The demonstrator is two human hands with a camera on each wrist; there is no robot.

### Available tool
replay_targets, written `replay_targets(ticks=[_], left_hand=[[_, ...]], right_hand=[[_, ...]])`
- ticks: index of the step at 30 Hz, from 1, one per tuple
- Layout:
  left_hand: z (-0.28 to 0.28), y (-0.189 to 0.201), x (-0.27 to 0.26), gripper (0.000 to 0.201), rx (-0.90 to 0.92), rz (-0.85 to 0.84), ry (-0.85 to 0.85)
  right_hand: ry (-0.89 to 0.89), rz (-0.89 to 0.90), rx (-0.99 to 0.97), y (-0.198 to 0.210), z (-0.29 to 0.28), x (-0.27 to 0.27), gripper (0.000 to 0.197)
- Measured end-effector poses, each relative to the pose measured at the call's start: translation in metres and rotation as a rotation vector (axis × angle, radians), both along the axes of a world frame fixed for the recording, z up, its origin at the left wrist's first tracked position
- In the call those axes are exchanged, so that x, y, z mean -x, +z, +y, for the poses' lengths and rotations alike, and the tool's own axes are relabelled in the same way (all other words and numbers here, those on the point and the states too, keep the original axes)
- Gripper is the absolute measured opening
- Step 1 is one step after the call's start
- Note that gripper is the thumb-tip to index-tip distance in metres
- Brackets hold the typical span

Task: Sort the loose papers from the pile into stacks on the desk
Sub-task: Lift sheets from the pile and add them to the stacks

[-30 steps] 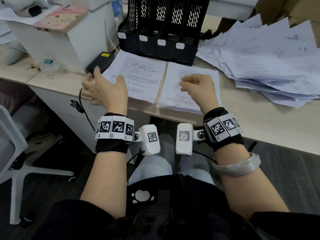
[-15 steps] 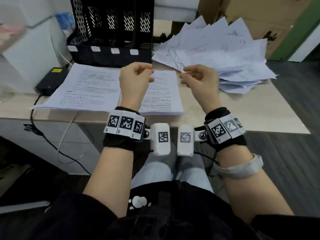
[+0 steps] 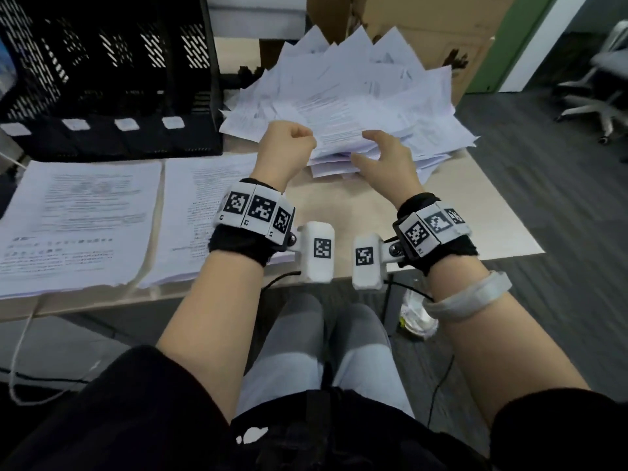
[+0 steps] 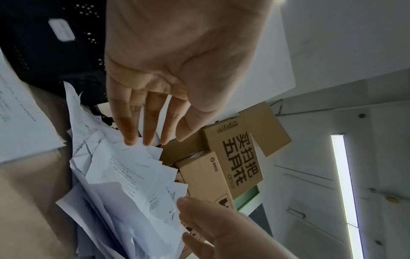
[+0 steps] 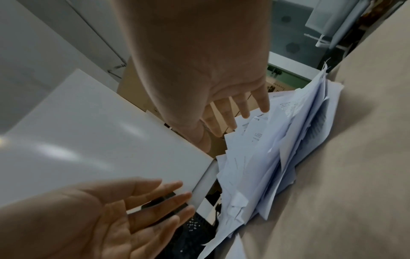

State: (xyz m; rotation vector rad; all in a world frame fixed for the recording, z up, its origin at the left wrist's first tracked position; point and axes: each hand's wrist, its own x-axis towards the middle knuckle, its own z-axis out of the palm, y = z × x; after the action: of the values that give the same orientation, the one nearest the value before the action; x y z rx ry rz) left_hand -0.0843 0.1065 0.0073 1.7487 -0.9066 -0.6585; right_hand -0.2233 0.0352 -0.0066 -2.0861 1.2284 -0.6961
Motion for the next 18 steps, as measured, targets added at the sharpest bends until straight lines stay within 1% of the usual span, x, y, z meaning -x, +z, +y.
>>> replay_targets(ticks=[1,3,5,9,12,13,14,15,16,17,18], left_hand=[[-0.01,0.0,-0.002,0.018,-0.036,-0.003,-0.011],[-0.03,-0.003,-0.006,0.029,-0.095,0.004,-0.018],[-0.049,-0.006,-0.012,0.032,-0.135,0.005,-0.008],[-0.078,-0.017,-0.019,0.024,-0.249,-0.018,-0.004],[-0.091,-0.026,-0.02,0.027,-0.366,0.007,-0.017],[-0.095,-0.03,-0.02,0.022,-0.384,0.034,-0.015],[-0.097,-0.032,-0.019,0.01,-0.391,0.058,-0.024],[-0.098,-0.037,-0.019,0.014,-0.397,0.081,-0.022],[-0.1,-0.042,-0.019,0.03,-0.412,0.094,-0.018],[-0.102,-0.045,-0.019,0.041,-0.415,0.113,-0.006],[-0.104,-0.05,-0.02,0.049,-0.395,0.136,0.025]], right_hand=[[-0.001,0.017,0.004,-0.001,-0.009,0.0,0.048],[0.013,0.057,0.018,-0.002,-0.027,0.0,0.049],[0.035,0.081,0.013,-0.005,-0.043,0.0,0.052],[0.068,0.11,-0.068,-0.012,-0.068,-0.002,0.058],[0.075,0.15,-0.139,-0.022,-0.082,-0.005,0.053],[0.067,0.157,-0.157,-0.025,-0.085,-0.005,0.05],[0.048,0.157,-0.179,-0.028,-0.088,-0.006,0.047],[0.025,0.146,-0.193,-0.032,-0.09,-0.006,0.042],[-0.001,0.13,-0.202,-0.037,-0.091,-0.006,0.034],[-0.02,0.116,-0.209,-0.042,-0.093,-0.006,0.028],[-0.035,0.108,-0.219,-0.047,-0.094,-0.005,0.029]])
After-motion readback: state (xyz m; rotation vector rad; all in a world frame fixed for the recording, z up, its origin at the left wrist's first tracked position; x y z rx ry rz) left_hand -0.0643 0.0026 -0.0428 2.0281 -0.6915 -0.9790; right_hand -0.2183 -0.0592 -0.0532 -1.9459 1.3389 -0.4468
